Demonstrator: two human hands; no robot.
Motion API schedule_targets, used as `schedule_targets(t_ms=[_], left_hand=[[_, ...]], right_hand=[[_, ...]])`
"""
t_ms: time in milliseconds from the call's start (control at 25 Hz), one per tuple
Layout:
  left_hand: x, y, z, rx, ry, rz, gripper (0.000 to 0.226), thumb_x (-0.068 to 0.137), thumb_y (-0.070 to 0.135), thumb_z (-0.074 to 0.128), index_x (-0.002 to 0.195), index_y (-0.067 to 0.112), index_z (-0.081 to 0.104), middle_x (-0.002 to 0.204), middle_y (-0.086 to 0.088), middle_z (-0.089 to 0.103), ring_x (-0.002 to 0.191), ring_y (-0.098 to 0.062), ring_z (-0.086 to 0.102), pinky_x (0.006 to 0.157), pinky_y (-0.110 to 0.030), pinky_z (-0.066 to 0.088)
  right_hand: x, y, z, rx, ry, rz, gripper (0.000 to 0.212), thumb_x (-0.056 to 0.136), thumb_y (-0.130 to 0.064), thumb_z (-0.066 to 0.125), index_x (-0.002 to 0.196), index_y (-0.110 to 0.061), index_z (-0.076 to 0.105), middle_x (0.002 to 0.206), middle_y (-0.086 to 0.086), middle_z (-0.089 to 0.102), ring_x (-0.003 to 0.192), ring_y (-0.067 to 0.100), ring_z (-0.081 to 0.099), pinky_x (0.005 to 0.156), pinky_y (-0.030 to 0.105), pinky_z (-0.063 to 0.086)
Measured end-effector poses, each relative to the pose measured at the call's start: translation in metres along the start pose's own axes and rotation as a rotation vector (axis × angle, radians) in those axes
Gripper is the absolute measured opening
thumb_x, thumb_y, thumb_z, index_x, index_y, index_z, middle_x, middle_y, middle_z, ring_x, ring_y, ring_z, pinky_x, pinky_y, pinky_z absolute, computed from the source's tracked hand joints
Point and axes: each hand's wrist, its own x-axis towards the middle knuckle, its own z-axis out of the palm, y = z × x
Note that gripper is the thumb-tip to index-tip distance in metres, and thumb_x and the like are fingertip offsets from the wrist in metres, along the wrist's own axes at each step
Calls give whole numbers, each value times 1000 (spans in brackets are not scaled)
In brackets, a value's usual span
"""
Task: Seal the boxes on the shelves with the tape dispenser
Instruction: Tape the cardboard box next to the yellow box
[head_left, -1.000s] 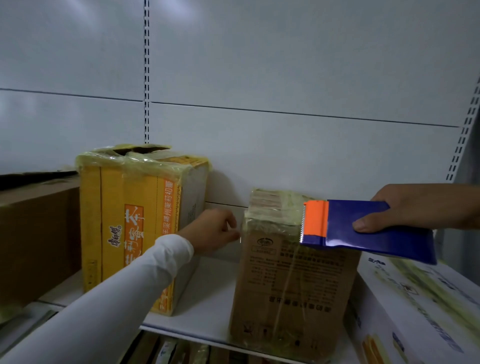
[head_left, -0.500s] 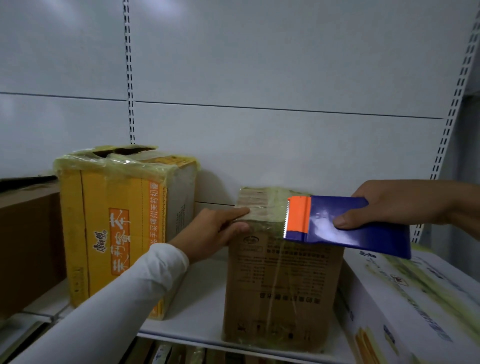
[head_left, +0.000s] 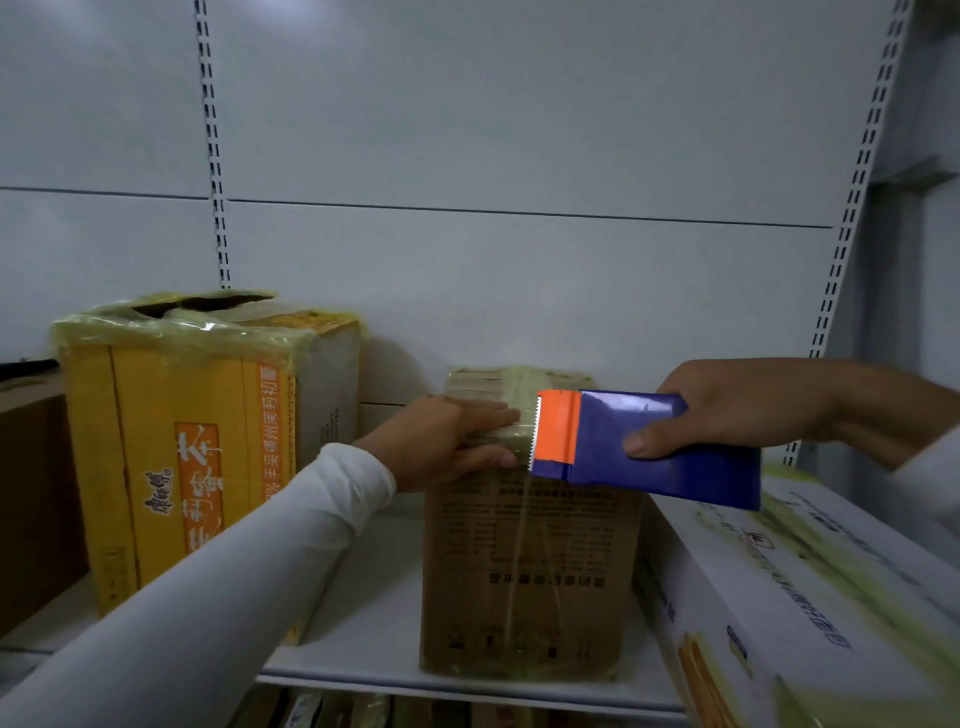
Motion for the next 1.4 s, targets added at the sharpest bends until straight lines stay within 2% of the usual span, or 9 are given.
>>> schedule_targets(t_ms=[120,320,440,560,680,840,1040,1200,1400], left_hand=[[-9,-10,-6,-65,28,37,57,84,58,54,131,25,56,136,2,55,125,-17,52,106,-34,41],[-17,-22,-15,-65,2,66,60,82,63,51,130,27,57,136,3,54,125,-11,50,106,-27,40],[-15,-23,-24,-33,-62,75,62,82,64,49,131,28,55,139,5,52,127,-11,49,105,-25,39],[-16,-17,-35,151,-80,35,76,78,80,37,135,32,49,144,9,45,129,-13,47,102,-28,39],[8,16,-29,248,-82,34,93,71,88,28,144,30,31,152,7,33,134,-18,39,107,-33,33],[38,43,-5,258,-239,34,71,86,71,34,144,30,31,150,5,37,131,-22,43,105,-35,33],[37,35,-3,236,-213,69,67,85,73,33,141,36,35,148,11,40,129,-19,45,104,-33,36],[36,37,-4,224,-209,79,67,84,73,30,141,38,34,146,12,42,127,-19,47,102,-34,40],[35,37,0,229,-168,95,68,84,73,28,142,39,33,147,15,39,131,-15,44,104,-31,36]], right_hand=[[-17,13,-10,-17,-4,-8,63,72,-69,71,88,-8,70,83,9,76,65,19,70,58,22,50],[-48,47,-25,10,-30,94,73,64,-72,73,97,-7,73,94,12,77,87,37,73,78,42,56],[-35,54,-10,58,34,63,63,75,-61,72,93,-1,69,90,16,75,81,37,71,71,38,51],[-23,52,-1,103,53,29,57,75,-52,68,93,2,68,91,21,73,76,31,67,70,35,48],[-17,53,-1,117,31,43,55,76,-51,67,97,0,68,93,19,74,78,30,69,72,35,50],[-18,58,3,147,23,44,49,77,-50,68,94,-4,69,92,17,74,78,28,69,72,34,51],[-33,81,0,141,20,14,53,82,-50,69,99,1,67,96,20,73,83,33,70,74,39,51],[-59,96,-11,173,-35,88,47,78,-54,70,95,-10,73,98,11,76,89,33,73,78,37,57],[-31,80,1,-36,119,129,45,80,-57,68,81,-12,68,77,6,75,63,14,68,58,23,49]])
